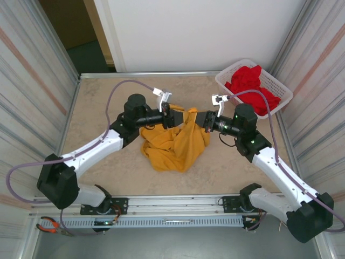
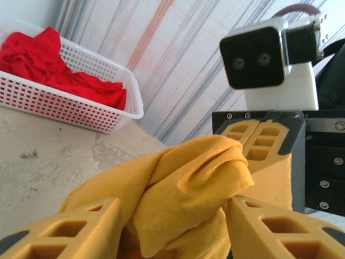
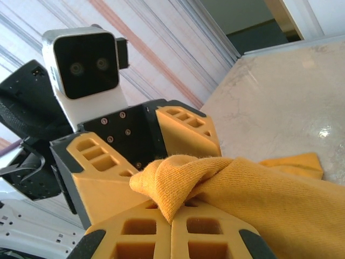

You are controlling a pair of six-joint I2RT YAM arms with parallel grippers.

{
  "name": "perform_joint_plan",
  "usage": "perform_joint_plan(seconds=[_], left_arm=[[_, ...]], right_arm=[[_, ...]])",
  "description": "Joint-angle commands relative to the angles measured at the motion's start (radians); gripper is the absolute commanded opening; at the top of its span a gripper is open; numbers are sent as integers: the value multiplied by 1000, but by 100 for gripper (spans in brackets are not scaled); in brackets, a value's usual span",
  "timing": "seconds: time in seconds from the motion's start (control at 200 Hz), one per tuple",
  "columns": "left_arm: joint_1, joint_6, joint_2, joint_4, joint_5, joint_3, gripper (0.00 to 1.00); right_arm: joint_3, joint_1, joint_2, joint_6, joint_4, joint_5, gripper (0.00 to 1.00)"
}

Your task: Fold the inside-out t-shirt

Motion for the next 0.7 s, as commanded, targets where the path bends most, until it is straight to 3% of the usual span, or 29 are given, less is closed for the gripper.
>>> perform_joint_plan(seconds=[0.0,0.07,0.21,0.276,0.351,0.396,0.476,0.691], left_arm=[[-14,-16,17,73,40,40,48],[-14,-37,29,109,44,41,36],[-13,-70,59,154,88,69,0],[-13,-82,62,163,87,79,0],[-12,-86,54,122,38,92,0],[-11,-79,46,66,-3,106,0],[-8,-60,29,-40,-52,148,0],[7,-66,-25,-169,-71,242,0]], right_arm=[[10,-9,-3,18,29,-11,0],[5,-9,-5,18,28,-8,0],[-9,-10,-16,21,23,1,0],[-11,-13,-23,17,-3,27,2],[-23,-16,-38,10,-45,63,49],[-37,-13,-48,-4,-72,90,61],[-84,-2,-60,-13,-95,144,66],[-130,12,2,-25,-97,262,65]])
